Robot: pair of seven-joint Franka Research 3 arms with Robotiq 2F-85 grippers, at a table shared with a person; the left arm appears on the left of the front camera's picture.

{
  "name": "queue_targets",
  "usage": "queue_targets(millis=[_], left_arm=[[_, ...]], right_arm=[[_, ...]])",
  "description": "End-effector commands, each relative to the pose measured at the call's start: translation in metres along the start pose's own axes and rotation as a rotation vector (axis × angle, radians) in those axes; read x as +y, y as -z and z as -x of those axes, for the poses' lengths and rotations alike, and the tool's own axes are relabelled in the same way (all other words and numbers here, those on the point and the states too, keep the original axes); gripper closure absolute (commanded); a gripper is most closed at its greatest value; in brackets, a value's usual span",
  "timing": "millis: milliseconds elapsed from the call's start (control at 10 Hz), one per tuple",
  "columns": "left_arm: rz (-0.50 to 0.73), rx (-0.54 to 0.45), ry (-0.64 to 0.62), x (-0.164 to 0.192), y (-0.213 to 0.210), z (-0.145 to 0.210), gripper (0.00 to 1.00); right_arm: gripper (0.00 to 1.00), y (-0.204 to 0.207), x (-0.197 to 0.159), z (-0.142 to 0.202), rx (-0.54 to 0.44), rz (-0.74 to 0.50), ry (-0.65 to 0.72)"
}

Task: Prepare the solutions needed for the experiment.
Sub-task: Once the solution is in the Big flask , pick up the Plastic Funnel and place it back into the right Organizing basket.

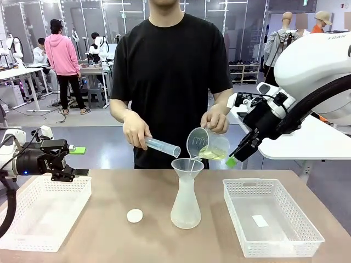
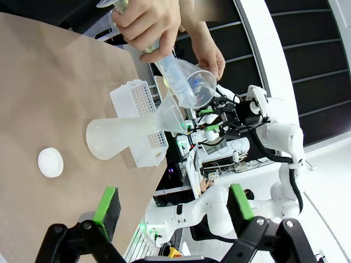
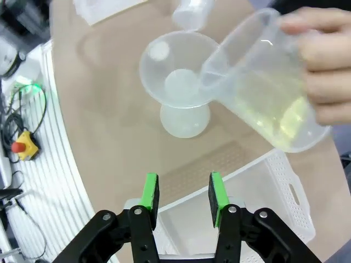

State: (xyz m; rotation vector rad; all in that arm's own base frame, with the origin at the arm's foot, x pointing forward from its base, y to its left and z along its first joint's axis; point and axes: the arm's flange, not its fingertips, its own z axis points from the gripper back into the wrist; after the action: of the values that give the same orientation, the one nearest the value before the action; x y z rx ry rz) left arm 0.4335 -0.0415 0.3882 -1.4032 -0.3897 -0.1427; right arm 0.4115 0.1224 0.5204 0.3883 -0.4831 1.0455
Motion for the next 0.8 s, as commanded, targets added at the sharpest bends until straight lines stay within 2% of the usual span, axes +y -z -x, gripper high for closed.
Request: queue_targets(millis=[0,200,400,600,700], left_arm=[[0.029,-0.023,0.001,-0.002,0.002,-0.001,0.00],[0.029,-0.023,0.001,-0.002,0.002,-0.001,0.00],[0.029,-0.023,0.001,-0.002,0.002,-0.001,0.00],[0.029,-0.023,0.001,-0.002,0.002,-0.001,0.00],[0.029,-0.023,0.001,-0.002,0.002,-0.001,0.00]], right_arm=[[0.52,0.006,-0.021,0.004,-0.042,0.016,0.328],[0.52,0.006,-0.053,0.030,-0.050,-0.071,0.664],[0.52,0.010,-0.079,0.052,-0.053,-0.255,0.909],[0.52,0.018,-0.105,0.069,-0.063,-0.500,1.059],[0.52,0.021,-0.111,0.075,-0.089,-0.566,1.111]])
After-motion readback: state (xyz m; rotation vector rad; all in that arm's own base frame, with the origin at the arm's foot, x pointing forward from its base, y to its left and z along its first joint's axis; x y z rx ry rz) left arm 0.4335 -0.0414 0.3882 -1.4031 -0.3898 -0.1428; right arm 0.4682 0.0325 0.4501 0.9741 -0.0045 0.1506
